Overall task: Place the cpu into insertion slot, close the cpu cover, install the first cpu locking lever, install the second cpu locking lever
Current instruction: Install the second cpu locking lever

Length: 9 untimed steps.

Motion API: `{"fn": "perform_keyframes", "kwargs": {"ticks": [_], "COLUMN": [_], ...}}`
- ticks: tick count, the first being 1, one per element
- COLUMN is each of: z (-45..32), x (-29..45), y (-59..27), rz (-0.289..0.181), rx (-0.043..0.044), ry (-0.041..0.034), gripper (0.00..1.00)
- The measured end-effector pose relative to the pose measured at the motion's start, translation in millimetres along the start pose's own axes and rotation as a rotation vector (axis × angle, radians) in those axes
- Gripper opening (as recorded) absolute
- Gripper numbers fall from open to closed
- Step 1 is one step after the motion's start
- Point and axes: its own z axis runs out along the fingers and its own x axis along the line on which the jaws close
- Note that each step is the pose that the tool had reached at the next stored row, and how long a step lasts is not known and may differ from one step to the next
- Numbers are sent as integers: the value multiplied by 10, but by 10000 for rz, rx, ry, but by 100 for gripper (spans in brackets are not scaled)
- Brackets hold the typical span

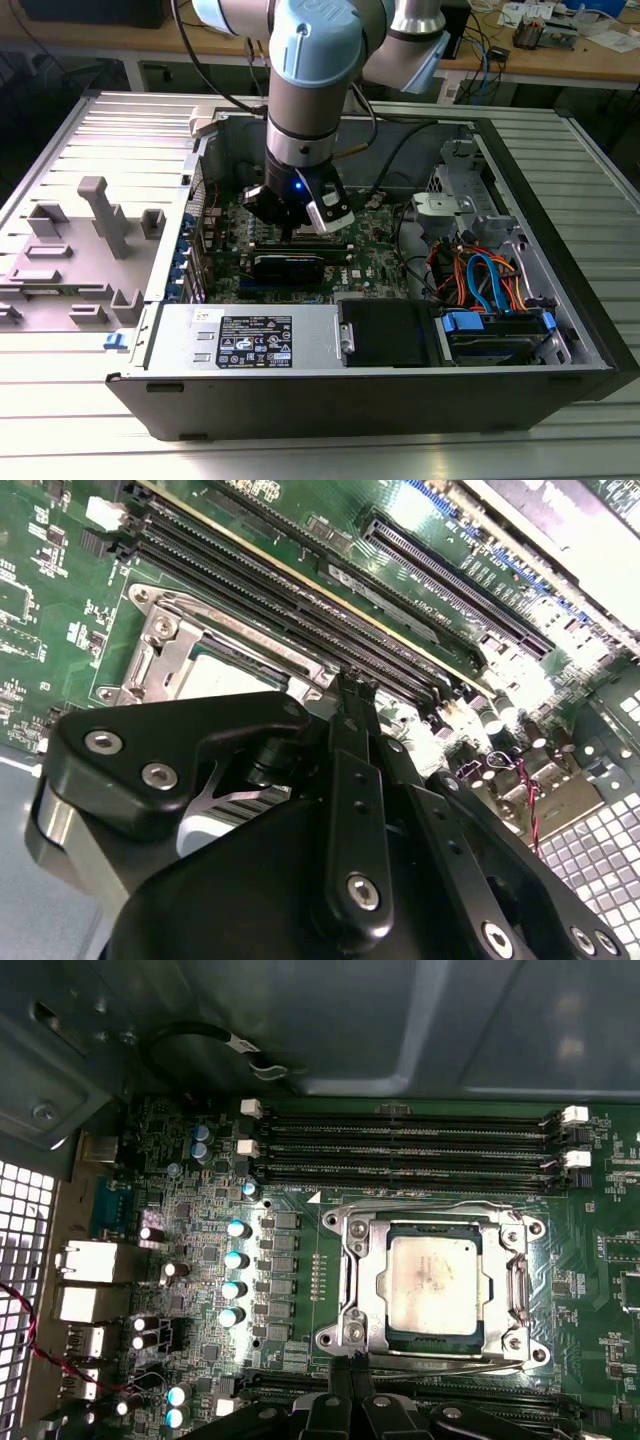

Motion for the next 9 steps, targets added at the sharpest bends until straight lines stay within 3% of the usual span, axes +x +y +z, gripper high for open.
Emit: {"fn": "perform_keyframes", "kwargs": {"ticks": [3,4,9], "z": [0,2,25], "x": [32,60,64], "y": [-12,-17,-20], "rz": [-18,-22,-23], "rx": [-100,-105,-104], "ry": [-74,-97,-107], "gripper": [11,11,11]}}
